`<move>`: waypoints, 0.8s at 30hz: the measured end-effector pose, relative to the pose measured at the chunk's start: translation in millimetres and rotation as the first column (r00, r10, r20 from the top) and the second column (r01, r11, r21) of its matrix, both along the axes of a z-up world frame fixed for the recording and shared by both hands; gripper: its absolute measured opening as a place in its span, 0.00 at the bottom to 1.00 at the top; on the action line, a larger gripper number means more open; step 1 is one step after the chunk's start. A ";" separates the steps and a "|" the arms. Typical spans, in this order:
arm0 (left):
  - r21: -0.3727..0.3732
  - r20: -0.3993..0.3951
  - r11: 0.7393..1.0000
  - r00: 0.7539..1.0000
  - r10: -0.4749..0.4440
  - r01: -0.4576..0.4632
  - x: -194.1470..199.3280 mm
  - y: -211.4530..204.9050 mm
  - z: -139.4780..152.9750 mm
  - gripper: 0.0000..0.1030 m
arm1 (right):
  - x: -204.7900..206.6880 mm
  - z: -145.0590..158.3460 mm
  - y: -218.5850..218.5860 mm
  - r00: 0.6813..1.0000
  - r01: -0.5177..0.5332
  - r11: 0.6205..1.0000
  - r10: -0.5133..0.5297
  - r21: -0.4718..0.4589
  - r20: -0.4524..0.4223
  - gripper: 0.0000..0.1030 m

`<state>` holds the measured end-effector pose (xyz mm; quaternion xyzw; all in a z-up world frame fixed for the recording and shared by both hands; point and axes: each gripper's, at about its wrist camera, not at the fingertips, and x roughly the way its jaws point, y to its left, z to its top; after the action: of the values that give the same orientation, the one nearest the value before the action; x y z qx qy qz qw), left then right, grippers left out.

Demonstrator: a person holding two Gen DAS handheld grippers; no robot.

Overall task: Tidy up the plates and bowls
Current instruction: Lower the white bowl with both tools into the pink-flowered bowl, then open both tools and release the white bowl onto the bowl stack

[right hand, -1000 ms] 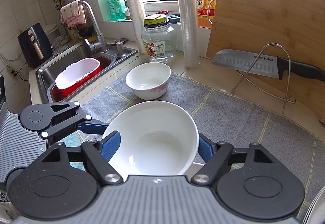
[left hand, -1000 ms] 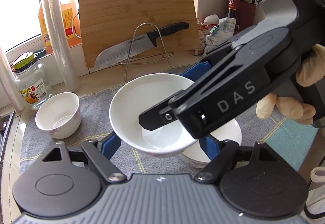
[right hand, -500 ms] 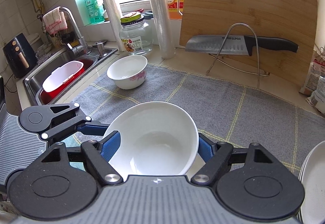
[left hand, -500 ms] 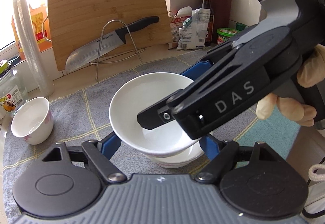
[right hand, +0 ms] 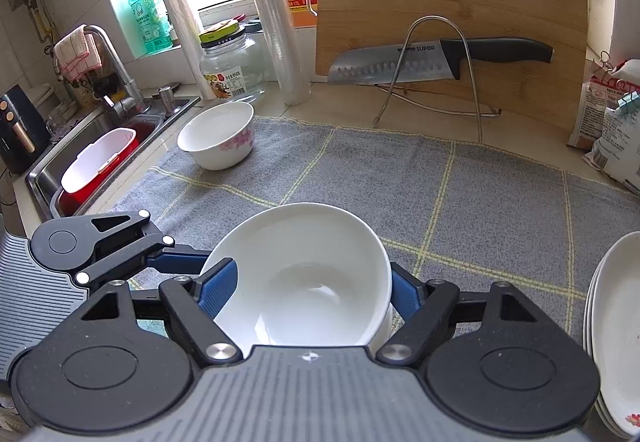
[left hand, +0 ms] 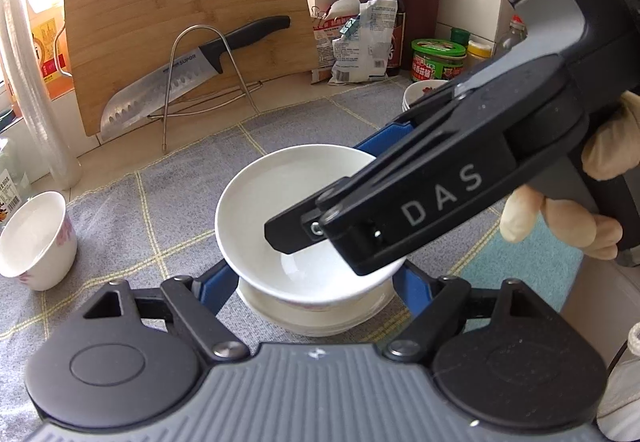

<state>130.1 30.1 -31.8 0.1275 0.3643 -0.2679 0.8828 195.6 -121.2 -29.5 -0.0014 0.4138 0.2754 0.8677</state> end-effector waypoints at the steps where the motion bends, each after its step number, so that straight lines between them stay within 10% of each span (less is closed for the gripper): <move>1: 0.000 -0.003 1.000 1.000 0.001 -0.001 0.6 0.0 -0.7 0.81 | 0.5 -0.8 -0.2 1.000 -0.001 1.000 0.001 0.001 -0.002 0.81; 24: -0.004 -0.028 1.000 1.000 0.011 -0.011 2.7 1.0 -3.7 0.82 | 4.6 -11.1 4.5 1.000 -0.013 0.999 0.013 -0.037 -0.015 0.81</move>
<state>132.8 31.1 -35.5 0.1200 0.3770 -0.2653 0.8793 200.3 -116.8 -40.6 -0.0180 0.4253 0.2734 0.8626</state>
